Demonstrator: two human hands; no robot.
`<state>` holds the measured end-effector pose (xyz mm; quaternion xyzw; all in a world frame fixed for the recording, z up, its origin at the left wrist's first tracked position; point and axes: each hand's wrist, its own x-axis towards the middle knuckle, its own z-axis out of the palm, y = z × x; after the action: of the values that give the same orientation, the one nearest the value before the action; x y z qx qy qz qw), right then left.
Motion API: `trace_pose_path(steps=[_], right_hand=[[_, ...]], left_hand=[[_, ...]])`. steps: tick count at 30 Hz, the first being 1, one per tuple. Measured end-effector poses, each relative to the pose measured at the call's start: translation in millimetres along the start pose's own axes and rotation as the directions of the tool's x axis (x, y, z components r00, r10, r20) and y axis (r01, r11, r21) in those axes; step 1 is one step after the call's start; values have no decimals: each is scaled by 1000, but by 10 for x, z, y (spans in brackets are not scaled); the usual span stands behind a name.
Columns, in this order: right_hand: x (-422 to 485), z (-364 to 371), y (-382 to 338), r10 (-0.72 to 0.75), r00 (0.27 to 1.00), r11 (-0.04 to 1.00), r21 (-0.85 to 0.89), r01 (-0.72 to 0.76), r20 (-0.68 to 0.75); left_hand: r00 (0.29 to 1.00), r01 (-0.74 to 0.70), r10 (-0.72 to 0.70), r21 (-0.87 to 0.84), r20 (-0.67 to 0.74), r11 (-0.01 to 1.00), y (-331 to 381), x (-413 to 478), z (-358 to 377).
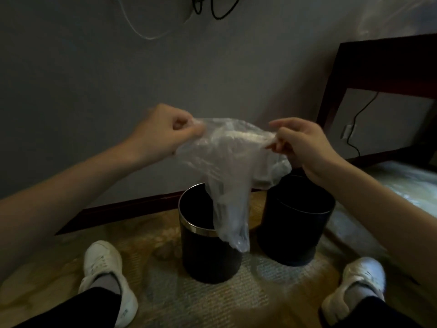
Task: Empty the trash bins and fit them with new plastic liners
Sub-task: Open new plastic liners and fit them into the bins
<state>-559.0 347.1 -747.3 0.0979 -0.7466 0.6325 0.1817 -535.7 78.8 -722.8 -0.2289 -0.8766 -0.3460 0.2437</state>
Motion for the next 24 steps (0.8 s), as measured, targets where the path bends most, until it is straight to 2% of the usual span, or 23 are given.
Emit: trace_pose_path(steps=[4, 8, 16, 19, 24], right_hand=[[253, 79, 55, -43, 999, 999, 12, 43, -6], [381, 146, 145, -52, 999, 999, 3, 52, 1], [535, 241, 55, -145, 989, 987, 65, 147, -31], [560, 285, 52, -146, 988, 981, 123, 152, -53], [569, 341, 31, -177, 979, 965, 175, 193, -103]], left_hand=[[996, -4, 0, -57, -85, 998, -147, 222, 14], [995, 9, -15, -61, -95, 998, -267, 323, 73], [974, -108, 74, -151, -212, 983, -353, 426, 37], [972, -135, 102, -150, -209, 979, -343, 425, 55], [966, -145, 90, -219, -244, 965, -304, 440, 19]])
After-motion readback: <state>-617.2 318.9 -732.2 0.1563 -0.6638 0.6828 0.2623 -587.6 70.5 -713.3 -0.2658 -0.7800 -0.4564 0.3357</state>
